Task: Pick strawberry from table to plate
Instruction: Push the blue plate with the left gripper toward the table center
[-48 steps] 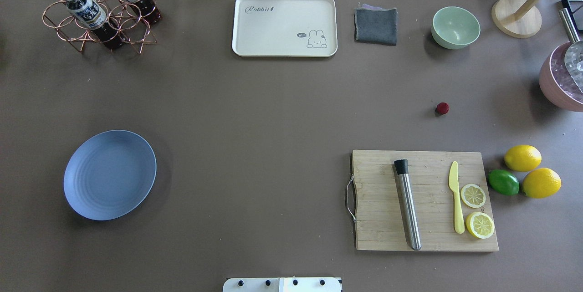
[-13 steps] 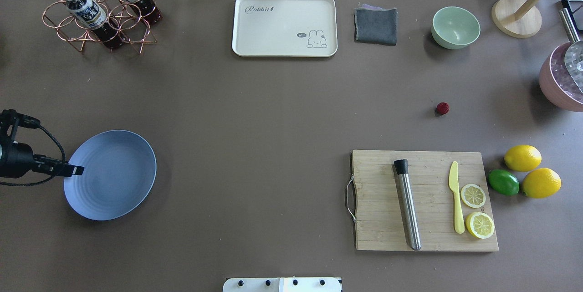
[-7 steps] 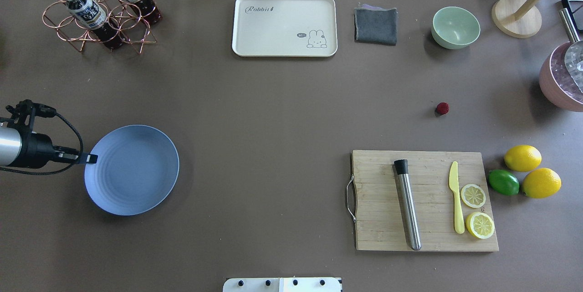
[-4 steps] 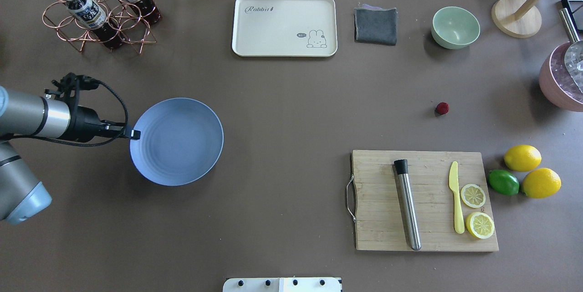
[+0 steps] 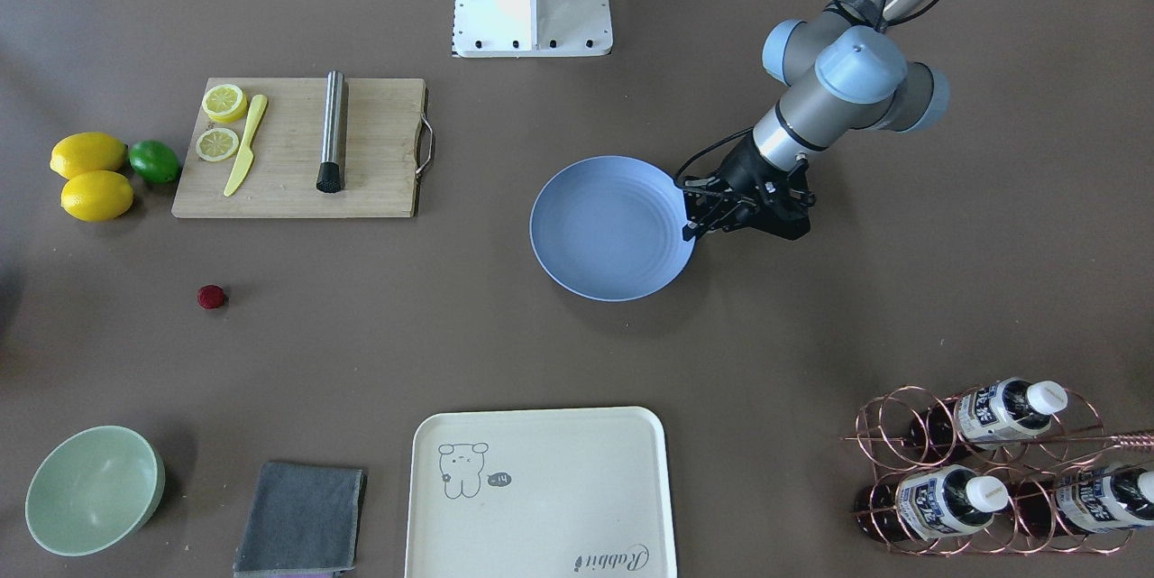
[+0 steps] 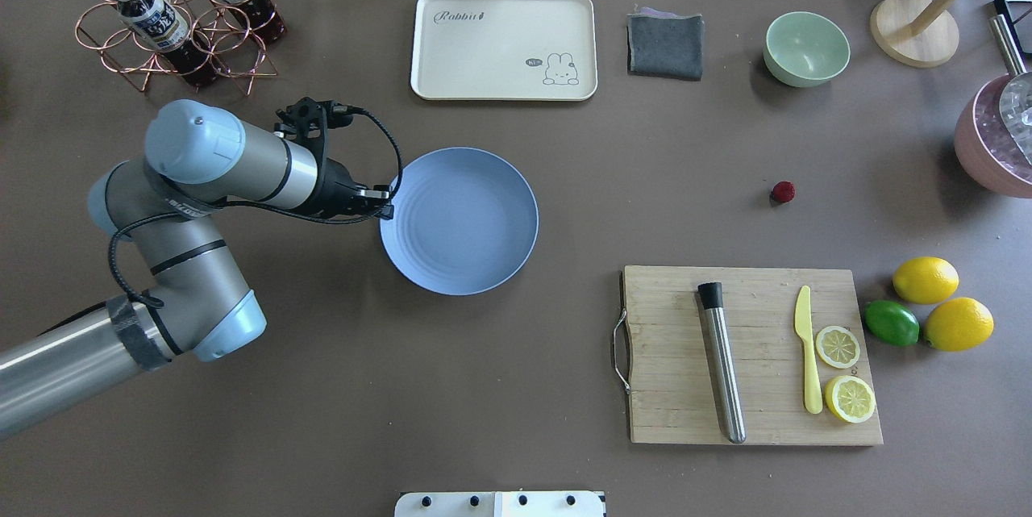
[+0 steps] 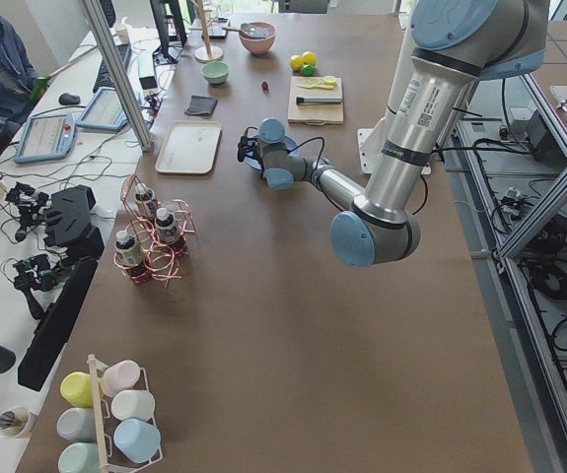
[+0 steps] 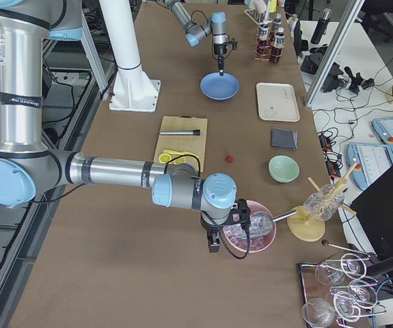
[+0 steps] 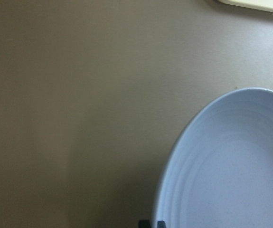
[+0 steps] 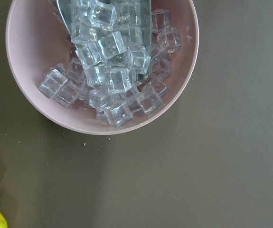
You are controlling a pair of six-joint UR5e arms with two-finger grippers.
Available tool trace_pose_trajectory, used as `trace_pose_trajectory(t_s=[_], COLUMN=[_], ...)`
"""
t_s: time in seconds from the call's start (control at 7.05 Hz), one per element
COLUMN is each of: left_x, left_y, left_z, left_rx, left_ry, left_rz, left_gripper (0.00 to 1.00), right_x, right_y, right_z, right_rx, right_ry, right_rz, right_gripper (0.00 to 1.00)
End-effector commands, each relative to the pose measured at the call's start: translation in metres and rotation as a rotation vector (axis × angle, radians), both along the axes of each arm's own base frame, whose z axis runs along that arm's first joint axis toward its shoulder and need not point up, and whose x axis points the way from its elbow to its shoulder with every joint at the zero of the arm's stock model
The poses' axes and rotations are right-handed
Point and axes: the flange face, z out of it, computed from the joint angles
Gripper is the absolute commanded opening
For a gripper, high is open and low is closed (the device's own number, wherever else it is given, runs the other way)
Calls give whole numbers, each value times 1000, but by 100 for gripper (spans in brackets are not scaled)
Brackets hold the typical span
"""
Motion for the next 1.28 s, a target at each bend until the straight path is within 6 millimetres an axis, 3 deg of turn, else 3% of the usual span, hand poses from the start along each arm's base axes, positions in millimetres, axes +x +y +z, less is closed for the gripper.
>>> trace_pose_trajectory(t_s=[0.0,0.14,0.43,0.57,0.71,0.85,0.99,1.13], left_x=[32,34,39,35,19,-2,-34,-82], left_y=[-15,-17,-13,-12,-8,-21,-32,-41], left_z=[-22,-31,-32,-33,-10,3,17,30], left_rx=[13,17,24,38,33,84,135,125], left_ry=[-11,-3,-4,-6,-27,-76,-140,-164], left_rz=[-44,-45,-66,-86,-87,-82,-28,-20], left_gripper=[0,0,97,98,98,98,98,98], right_x=[-1,-2,-14,-25,-55,-90,-138,-189], right_y=[-1,-5,-13,-16,-20,-25,-29,-30], right_z=[-1,-6,-38,-52,-74,-100,-115,-129], right_rx=[4,10,72,80,42,23,19,9], right_ry=[0,-1,3,13,18,26,10,6], right_rz=[-3,-2,-25,-29,-4,37,97,175], right_gripper=[100,100,100,100,100,100,100,100])
